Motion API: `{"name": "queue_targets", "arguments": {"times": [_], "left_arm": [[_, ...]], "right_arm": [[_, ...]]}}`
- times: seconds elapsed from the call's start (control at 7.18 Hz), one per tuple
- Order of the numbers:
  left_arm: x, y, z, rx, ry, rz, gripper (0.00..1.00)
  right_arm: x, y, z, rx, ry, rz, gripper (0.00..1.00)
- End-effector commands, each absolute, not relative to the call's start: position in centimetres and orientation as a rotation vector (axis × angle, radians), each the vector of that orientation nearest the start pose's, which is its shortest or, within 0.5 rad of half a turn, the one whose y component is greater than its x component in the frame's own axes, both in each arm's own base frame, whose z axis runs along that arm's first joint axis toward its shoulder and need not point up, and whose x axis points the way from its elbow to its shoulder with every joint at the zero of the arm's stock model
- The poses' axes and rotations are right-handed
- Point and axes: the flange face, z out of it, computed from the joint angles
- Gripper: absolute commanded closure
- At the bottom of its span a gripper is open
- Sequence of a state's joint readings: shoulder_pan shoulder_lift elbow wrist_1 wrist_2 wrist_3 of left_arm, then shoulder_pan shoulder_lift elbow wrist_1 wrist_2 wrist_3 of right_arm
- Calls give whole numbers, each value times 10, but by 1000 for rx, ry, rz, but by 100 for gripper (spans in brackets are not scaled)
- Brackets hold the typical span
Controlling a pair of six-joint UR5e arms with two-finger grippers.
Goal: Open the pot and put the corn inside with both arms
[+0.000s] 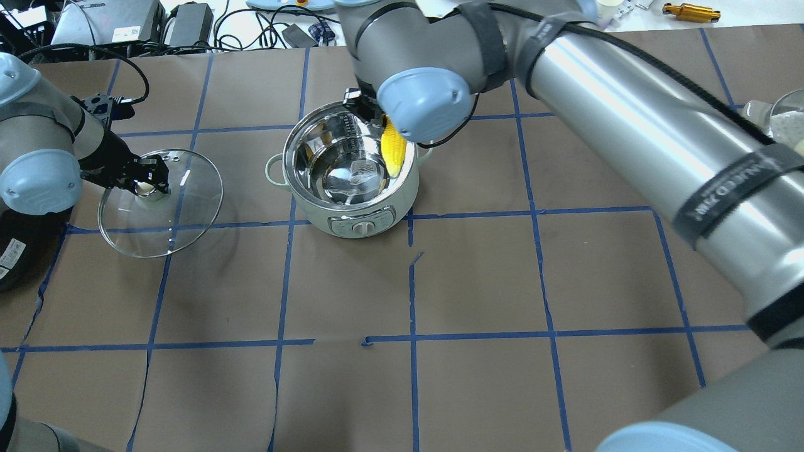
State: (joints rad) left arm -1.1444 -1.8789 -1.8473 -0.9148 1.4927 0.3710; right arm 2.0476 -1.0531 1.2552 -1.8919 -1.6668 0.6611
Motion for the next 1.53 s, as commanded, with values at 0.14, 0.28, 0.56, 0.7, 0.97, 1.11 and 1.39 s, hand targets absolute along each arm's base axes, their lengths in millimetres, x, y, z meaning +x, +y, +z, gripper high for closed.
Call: {"name": "queue_targets", "arguments": {"times": [0.14, 0.28, 0.56, 0.7, 0.97, 1.11, 1.39], "left_arm": [[114, -570, 244, -104, 3214, -141, 89], [115, -570, 243, -102, 3215, -139, 88], [115, -571, 237, -106, 3220, -118, 64], [115, -571, 235, -94, 3218, -114, 41], [115, -571, 234, -94, 3218, -108, 38], [115, -571, 234, -94, 3219, -109, 38], [102, -571, 266, -161, 3198, -165, 26]], "right_arm": [[481, -569, 313, 292, 3160, -177, 100], [482, -570, 309, 290, 3159, -179, 100], [483, -572, 305, 288, 3151, -198, 88], [485, -575, 308, 288, 3133, -232, 80], [483, -575, 309, 305, 3131, -235, 22], [483, -574, 311, 312, 3130, -235, 19], [478, -569, 336, 315, 3107, -274, 5]]}}
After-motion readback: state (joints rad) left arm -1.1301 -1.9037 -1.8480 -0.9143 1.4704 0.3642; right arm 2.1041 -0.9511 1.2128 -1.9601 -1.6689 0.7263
